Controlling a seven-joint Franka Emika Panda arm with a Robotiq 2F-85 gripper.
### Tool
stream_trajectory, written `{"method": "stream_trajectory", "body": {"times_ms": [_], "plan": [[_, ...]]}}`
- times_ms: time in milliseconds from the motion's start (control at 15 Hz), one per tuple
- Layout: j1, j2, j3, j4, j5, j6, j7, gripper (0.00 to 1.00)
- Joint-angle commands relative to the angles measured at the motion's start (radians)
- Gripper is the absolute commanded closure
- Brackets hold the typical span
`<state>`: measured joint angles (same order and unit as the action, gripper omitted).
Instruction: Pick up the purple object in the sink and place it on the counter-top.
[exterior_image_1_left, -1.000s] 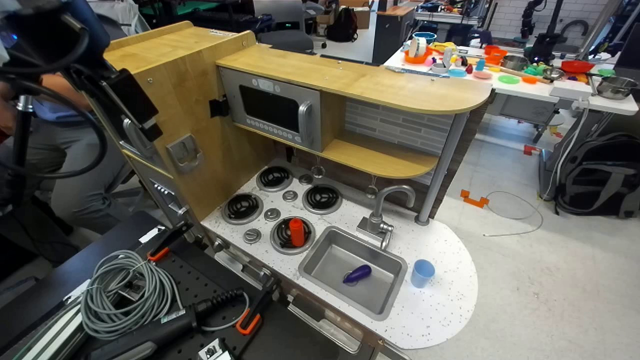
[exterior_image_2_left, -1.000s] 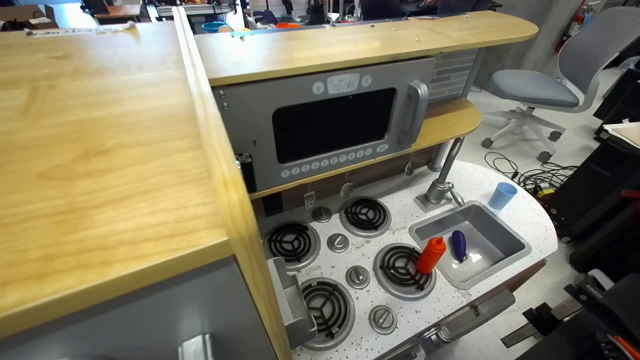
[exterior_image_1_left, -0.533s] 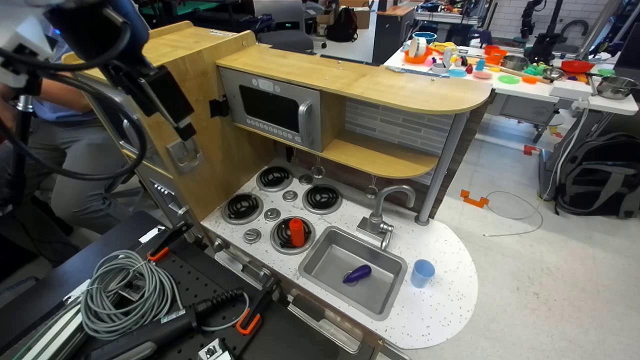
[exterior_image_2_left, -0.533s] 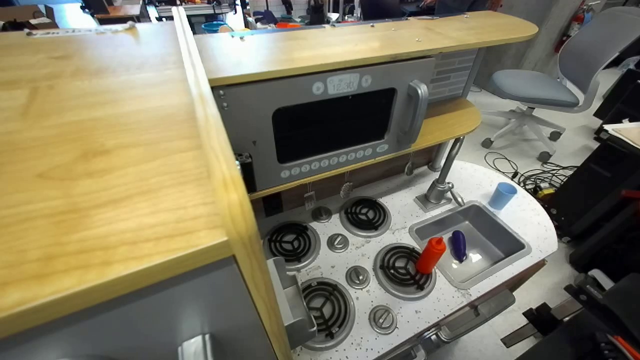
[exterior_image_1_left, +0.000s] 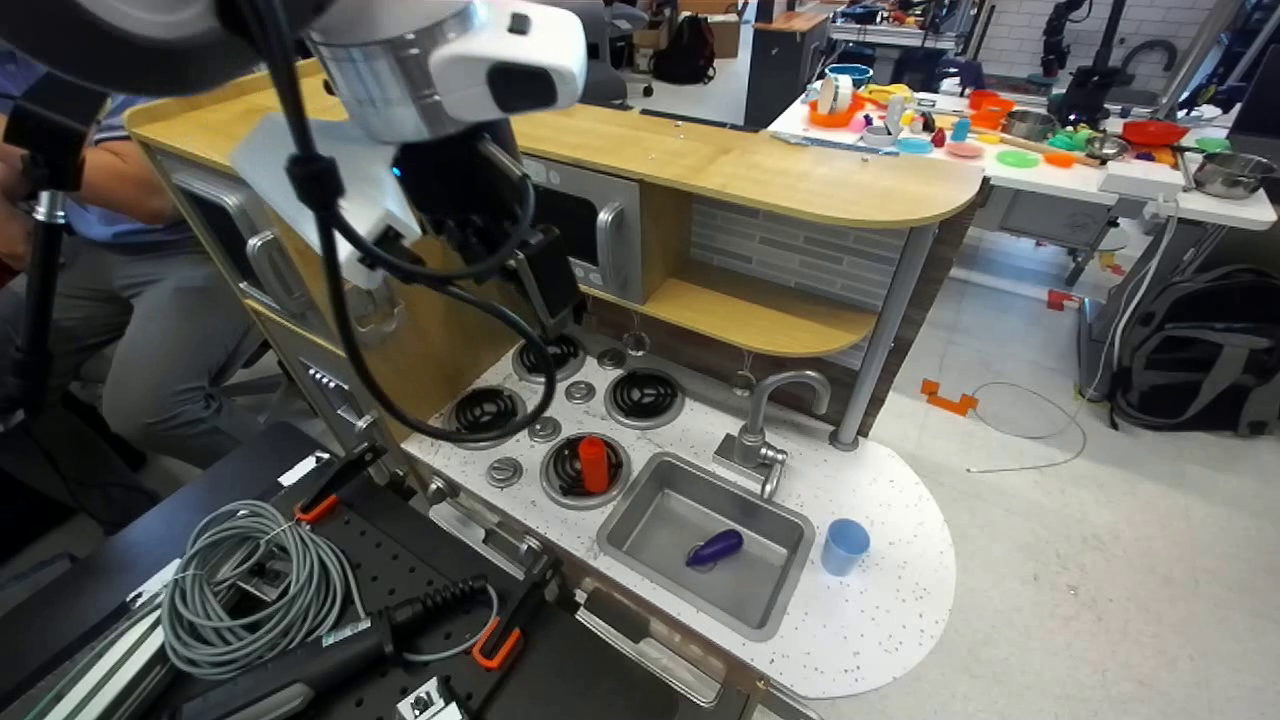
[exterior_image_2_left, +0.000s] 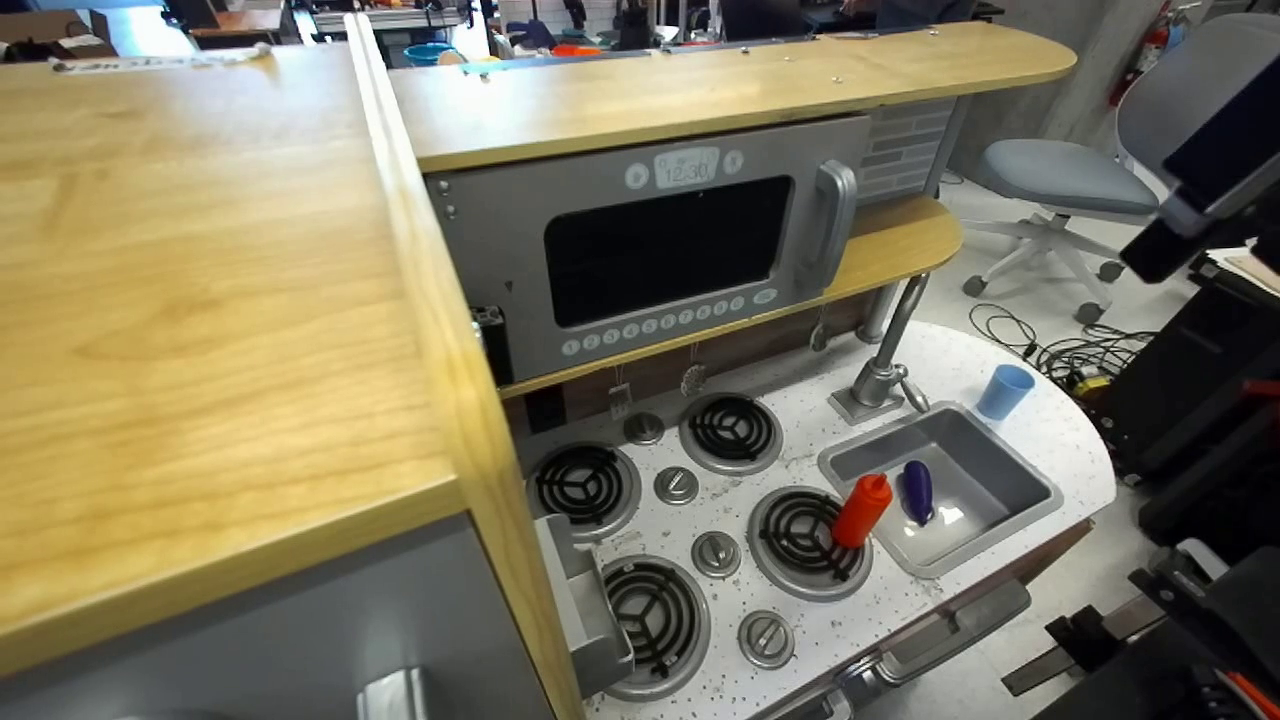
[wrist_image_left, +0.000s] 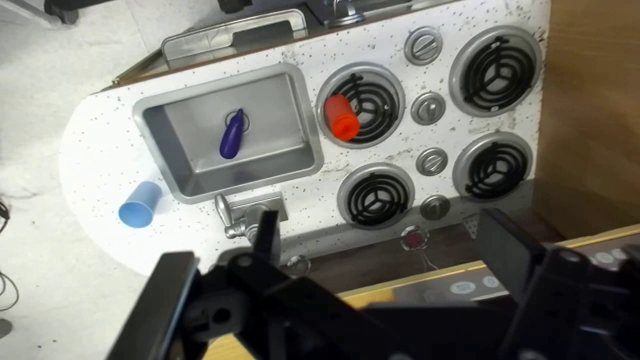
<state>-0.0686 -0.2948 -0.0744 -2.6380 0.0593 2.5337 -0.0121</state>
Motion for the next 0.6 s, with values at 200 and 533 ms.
{"method": "stream_trajectory", "body": {"times_ms": [200, 533], "plan": [[-0.059, 0.402, -0.05, 0.196, -0.04, 0.19, 0.015, 0.0], [-0.07, 0.667, -0.1, 0.358, -0.086, 0.213, 0.063, 0.0]]}}
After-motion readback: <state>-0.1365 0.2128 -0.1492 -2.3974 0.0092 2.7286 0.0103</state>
